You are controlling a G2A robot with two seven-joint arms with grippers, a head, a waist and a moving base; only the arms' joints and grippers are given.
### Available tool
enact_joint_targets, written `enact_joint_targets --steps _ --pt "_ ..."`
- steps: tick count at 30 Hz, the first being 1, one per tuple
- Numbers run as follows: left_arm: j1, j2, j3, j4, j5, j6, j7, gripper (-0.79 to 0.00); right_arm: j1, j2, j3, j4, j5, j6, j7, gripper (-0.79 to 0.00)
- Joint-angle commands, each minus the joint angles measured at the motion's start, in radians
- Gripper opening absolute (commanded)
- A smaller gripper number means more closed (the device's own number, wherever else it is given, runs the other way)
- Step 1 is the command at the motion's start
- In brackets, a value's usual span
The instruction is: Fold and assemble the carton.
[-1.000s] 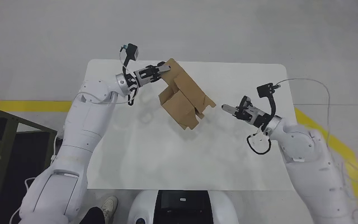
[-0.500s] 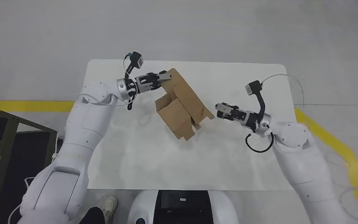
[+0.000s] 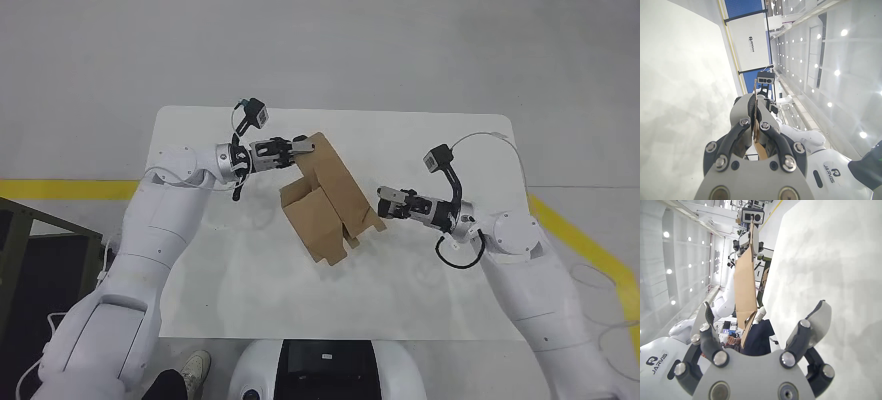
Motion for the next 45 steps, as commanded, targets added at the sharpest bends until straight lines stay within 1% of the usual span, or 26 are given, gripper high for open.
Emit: enact_joint_targets --steps 1,2,6,8,10,17,25,26,27,28,29,32,36,37,38,40,42,43,45 --pt "0.000 0.000 0.000 0.000 0.000 0.000 0.000 -0.785 0.000 0.000 0.000 0.000 0.000 0.000 0.000 0.000" --pt "0.000 0.000 0.000 0.000 0.000 0.000 0.000 -0.785 0.000 0.000 0.000 0.000 0.000 0.000 0.000 0.000" --pt "0.038 0.000 0.014 -0.045 0.008 0.023 0.009 -0.785 -0.010 0.001 -0.006 -0.015 -0.019 0.015 -0.009 0.000" --pt "0.044 -0.001 0.022 -0.052 0.000 0.035 -0.009 -0.785 -0.001 0.000 -0.014 -0.003 0.008 0.027 0.036 0.000" --pt "0.046 -0.003 0.030 -0.055 -0.001 0.032 -0.022 -0.785 0.022 0.000 -0.030 0.007 -0.012 0.024 0.082 0.000" --pt "0.048 -0.011 0.056 -0.056 -0.032 0.024 -0.071 -0.785 0.093 -0.020 -0.105 0.087 0.114 0.018 0.238 0.000" --pt "0.043 -0.018 0.083 -0.065 -0.026 0.024 -0.090 -0.785 0.154 -0.037 -0.156 0.154 0.116 -0.001 0.252 0.000" --pt "0.043 -0.018 0.086 -0.065 -0.025 0.026 -0.092 -0.785 0.161 -0.039 -0.162 0.161 0.116 -0.001 0.259 -0.025" --pt "0.042 -0.019 0.089 -0.066 -0.025 0.026 -0.095 -0.785 0.168 -0.040 -0.167 0.168 0.115 -0.002 0.264 -0.126" --pt "0.041 -0.019 0.091 -0.066 -0.024 0.026 -0.095 -0.785 0.174 -0.042 -0.172 0.175 0.118 -0.002 0.268 -0.188" --pt "0.040 -0.020 0.092 -0.065 -0.023 0.026 -0.096 -0.785 0.179 -0.043 -0.176 0.181 0.119 -0.002 0.273 -0.299" --pt "0.037 -0.020 0.095 -0.061 -0.015 0.027 -0.090 -0.785 0.195 -0.048 -0.193 0.192 0.117 -0.001 0.295 -0.394" --pt "0.035 -0.020 0.098 -0.060 -0.019 0.028 -0.092 -0.785 0.210 -0.052 -0.207 0.206 0.116 -0.005 0.318 -0.446" --pt "0.035 -0.020 0.099 -0.059 -0.019 0.027 -0.094 -0.785 0.213 -0.053 -0.210 0.210 0.117 -0.005 0.323 -0.502" --pt "0.034 -0.020 0.099 -0.058 -0.019 0.027 -0.096 -0.785 0.216 -0.054 -0.213 0.213 0.120 -0.007 0.330 -0.520" --pt "0.033 -0.021 0.100 -0.057 -0.020 0.026 -0.098 -0.785 0.221 -0.056 -0.219 0.221 0.124 -0.009 0.340 -0.631" --pt "0.031 -0.021 0.101 -0.056 -0.020 0.025 -0.099 -0.785 0.225 -0.058 -0.224 0.228 0.126 -0.014 0.345 -0.720" --pt "0.031 -0.021 0.102 -0.057 -0.019 0.024 -0.098 -0.785 0.227 -0.059 -0.225 0.231 0.127 -0.016 0.347 -0.785" --pt "0.031 -0.021 0.104 -0.060 -0.017 0.023 -0.099 -0.785 0.230 -0.060 -0.228 0.237 0.128 -0.019 0.350 -0.785"
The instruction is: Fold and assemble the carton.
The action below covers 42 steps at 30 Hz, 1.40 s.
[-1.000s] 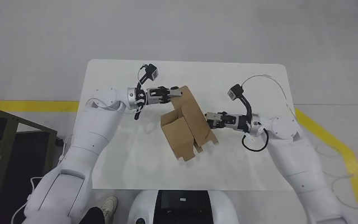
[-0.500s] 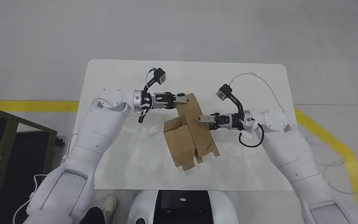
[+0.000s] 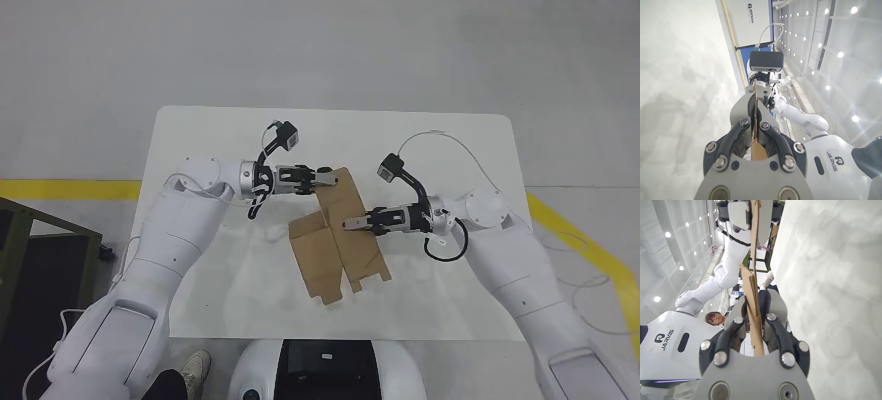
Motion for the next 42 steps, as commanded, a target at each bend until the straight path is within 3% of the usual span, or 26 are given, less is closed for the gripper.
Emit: enact_joint_targets --steps 1,5,6,7,16,22,28,35,42 --pt "0.000 0.000 0.002 -0.005 0.003 -0.001 -0.001 -0.785 0.003 -0.001 -0.002 0.005 -0.001 -0.002 0.002 -0.785" --pt "0.001 0.000 0.004 -0.013 0.001 0.002 -0.005 -0.767 0.005 -0.003 -0.004 0.013 0.004 -0.006 0.006 -0.785" --pt "0.001 0.000 0.004 -0.015 -0.001 0.001 -0.005 -0.486 0.006 -0.003 -0.005 0.015 0.007 -0.007 0.007 -0.785" --pt "0.001 0.000 0.003 -0.017 -0.004 0.001 -0.006 0.000 0.006 -0.003 -0.005 0.016 0.009 -0.006 0.008 -0.785" --pt "0.005 0.018 -0.057 -0.025 -0.023 -0.012 0.039 0.000 -0.001 -0.004 0.010 0.024 0.037 -0.001 -0.024 -0.785" --pt "0.039 0.042 -0.104 -0.093 0.110 0.052 0.241 0.000 -0.050 0.014 0.096 -0.009 0.002 0.058 -0.257 -0.785" --pt "0.103 0.056 -0.118 -0.220 0.158 0.108 0.283 0.000 -0.164 0.037 0.196 -0.156 -0.069 0.107 -0.501 -0.785" --pt "0.146 0.060 -0.115 -0.294 0.170 0.164 0.329 0.000 -0.313 0.045 0.274 -0.331 -0.120 0.171 -0.792 -0.785" --pt "0.146 0.060 -0.115 -0.294 0.170 0.164 0.329 0.000 -0.335 0.046 0.284 -0.359 -0.134 0.182 -0.826 -0.785"
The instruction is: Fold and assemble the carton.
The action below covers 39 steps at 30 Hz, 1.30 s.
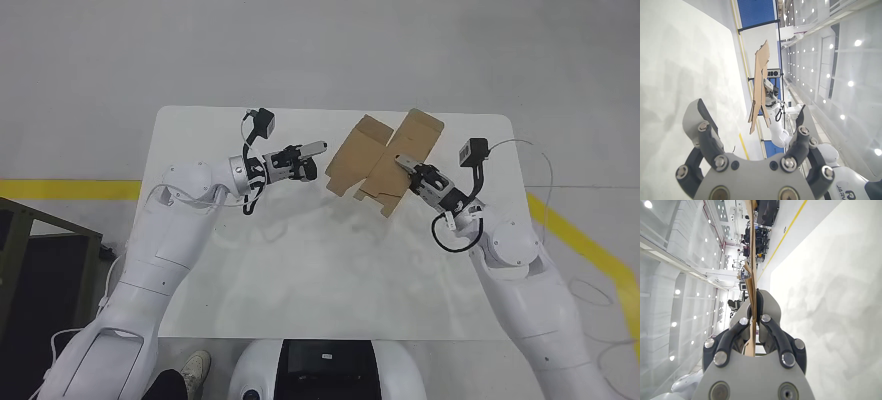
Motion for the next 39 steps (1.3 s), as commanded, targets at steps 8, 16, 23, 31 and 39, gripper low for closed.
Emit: enact_joint_targets --steps 8,16,23,31,39 --pt "0.000 0.000 0.000 0.000 0.000 0.000 0.000 0.000 0.000 0.000 0.000 0.000 0.000 0.000 0.000 -0.785" --pt "0.046 -0.003 0.008 -0.052 0.014 0.055 0.120 0.000 -0.045 -0.012 -0.030 -0.056 -0.100 0.022 -0.188 -0.785" --pt "0.063 -0.009 0.020 -0.067 -0.002 0.099 0.178 0.000 -0.086 -0.037 -0.089 -0.121 -0.107 0.005 -0.365 -0.785" --pt "0.075 -0.014 0.016 -0.081 -0.053 0.103 0.203 0.000 -0.097 -0.067 -0.140 -0.124 -0.075 -0.024 -0.512 -0.785" --pt "0.076 -0.022 0.029 -0.081 -0.083 0.101 0.211 0.000 -0.095 -0.091 -0.176 -0.113 -0.072 -0.020 -0.587 -0.785"
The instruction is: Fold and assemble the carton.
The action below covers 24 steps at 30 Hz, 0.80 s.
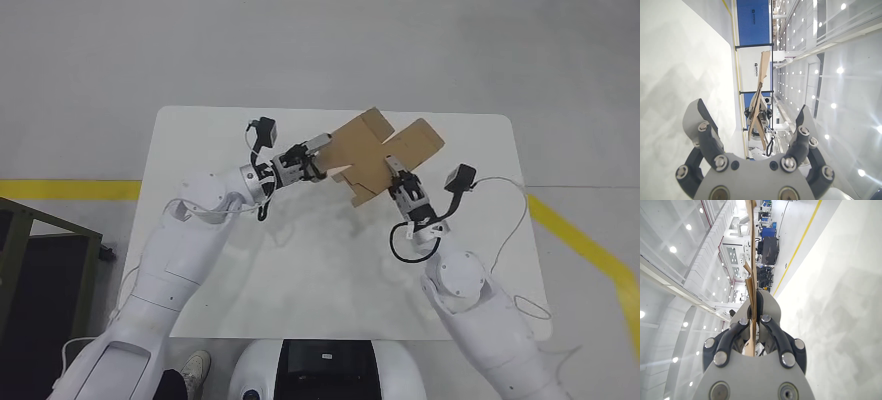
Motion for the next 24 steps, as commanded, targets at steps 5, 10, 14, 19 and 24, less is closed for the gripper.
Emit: enact_joint_targets --steps 5,10,14,19,24 --pt "0.000 -0.003 0.006 -0.001 -0.003 -0.002 -0.007 -0.037 0.002 -0.012 -0.004 0.008 -0.009 0.008 -0.021 -0.785" --pt "0.000 -0.004 0.009 -0.002 0.007 -0.007 -0.006 -0.520 0.001 -0.019 -0.003 0.013 -0.020 0.017 -0.013 -0.785" --pt "0.002 -0.004 0.010 0.005 0.015 -0.011 0.004 -0.591 -0.001 -0.024 0.001 0.015 -0.024 0.022 -0.004 -0.785" --pt "-0.001 -0.006 0.010 0.015 0.018 -0.012 0.012 -0.603 -0.006 -0.030 0.009 0.015 -0.028 0.021 0.008 -0.785" --pt "-0.004 -0.008 0.014 0.022 0.022 -0.013 0.012 -0.723 -0.010 -0.035 0.014 0.014 -0.030 0.020 0.019 -0.785"
